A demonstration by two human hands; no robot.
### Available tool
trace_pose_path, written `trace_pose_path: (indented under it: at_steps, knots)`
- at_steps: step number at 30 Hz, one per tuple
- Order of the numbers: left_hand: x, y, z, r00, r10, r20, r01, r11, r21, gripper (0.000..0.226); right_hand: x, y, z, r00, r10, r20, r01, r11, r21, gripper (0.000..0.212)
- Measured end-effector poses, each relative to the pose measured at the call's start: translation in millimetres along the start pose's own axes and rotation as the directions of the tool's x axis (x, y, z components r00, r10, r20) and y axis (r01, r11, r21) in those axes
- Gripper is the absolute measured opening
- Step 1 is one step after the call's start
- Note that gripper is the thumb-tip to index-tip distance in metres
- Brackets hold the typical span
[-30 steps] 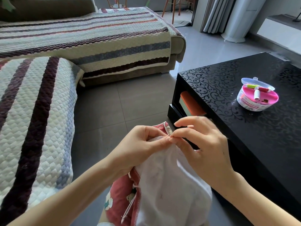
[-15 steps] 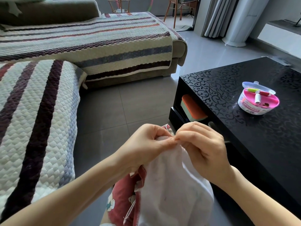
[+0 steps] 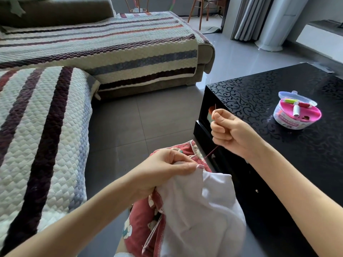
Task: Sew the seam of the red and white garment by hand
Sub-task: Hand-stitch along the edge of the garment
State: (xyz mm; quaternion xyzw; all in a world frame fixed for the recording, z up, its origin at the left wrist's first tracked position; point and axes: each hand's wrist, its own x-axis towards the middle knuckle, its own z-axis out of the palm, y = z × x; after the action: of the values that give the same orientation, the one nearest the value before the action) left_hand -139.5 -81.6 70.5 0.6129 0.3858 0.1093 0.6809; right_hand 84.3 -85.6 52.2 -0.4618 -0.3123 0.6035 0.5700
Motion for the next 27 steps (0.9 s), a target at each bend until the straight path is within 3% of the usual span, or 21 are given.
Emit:
trace_pose_path:
  at_steps: [2,4,6,7,8,9,10,12,14,16,18,23,27]
  knots:
    - [-2.5,1.4,-0.1,0.999,-0.003,0.039,0.005,0.999,-0.053,0.009,29.8,4.7,-23.9,0.979,-0.086,-0.185,0.053,0.982,-0.18,0.023]
    - [-5.2,2.5,-0.7,0.998,-0.007,0.059,0.013,0.996,-0.093,0.008,56.7,9.8,-59.2,0.886,-0.243,-0.394,0.032,0.881,-0.472,0.023]
    - [-7.7,1.2,-1.9,0.997,-0.005,0.077,0.012,0.996,-0.093,0.013,68.6,15.7,-98.2,0.717,-0.371,-0.59,-0.224,0.679,-0.699,0.014]
    - [-8.6,0.3,-2.9,0.996,0.0,0.087,0.007,0.996,-0.09,0.015,68.8,19.2,-114.5,0.633,-0.37,-0.68,-0.385,0.612,-0.691,0.014]
    - [-9.0,-0.1,-4.4,0.996,0.004,0.093,0.005,0.996,-0.094,0.018,67.5,21.5,-121.9,0.575,-0.37,-0.729,-0.46,0.59,-0.663,0.016]
    - [-9.6,-1.0,-5.5,0.995,0.005,0.095,0.005,0.995,-0.104,0.021,65.8,22.7,-120.4,0.579,-0.373,-0.725,-0.433,0.613,-0.661,0.014]
    - [-9.6,-1.3,-6.8,0.995,0.004,0.095,0.007,0.994,-0.112,0.022,64.0,21.5,-111.1,0.649,-0.37,-0.665,-0.315,0.665,-0.677,0.01]
    - [-9.8,-1.0,-7.7,0.995,0.005,0.104,0.007,0.993,-0.115,0.024,47.5,13.8,-71.6,0.859,-0.26,-0.44,-0.067,0.797,-0.601,0.012]
    - [-8.3,-0.6,-7.5,0.992,0.001,0.125,0.015,0.992,-0.127,0.023,17.6,4.6,-29.7,0.992,-0.084,-0.095,0.028,0.877,-0.479,0.011]
    - [-8.0,1.2,-6.7,0.99,0.003,0.138,0.017,0.989,-0.147,0.019,-12.1,-1.5,-2.7,0.98,0.003,0.198,0.096,0.867,-0.489,0.015]
    - [-8.2,2.7,-6.6,0.989,0.014,0.145,0.01,0.987,-0.158,0.016,-33.8,-4.4,12.2,0.942,0.04,0.333,0.158,0.822,-0.548,0.012]
    - [-10.2,6.1,-6.0,0.987,0.036,0.155,-0.018,0.993,-0.119,0.008,-50.9,-3.6,26.0,0.906,0.143,0.4,0.144,0.782,-0.606,0.023]
    - [-11.0,7.1,-5.2,0.986,0.054,0.159,-0.044,0.997,-0.067,0.009,-53.9,-5.7,29.7,0.885,0.162,0.436,0.139,0.802,-0.581,0.01]
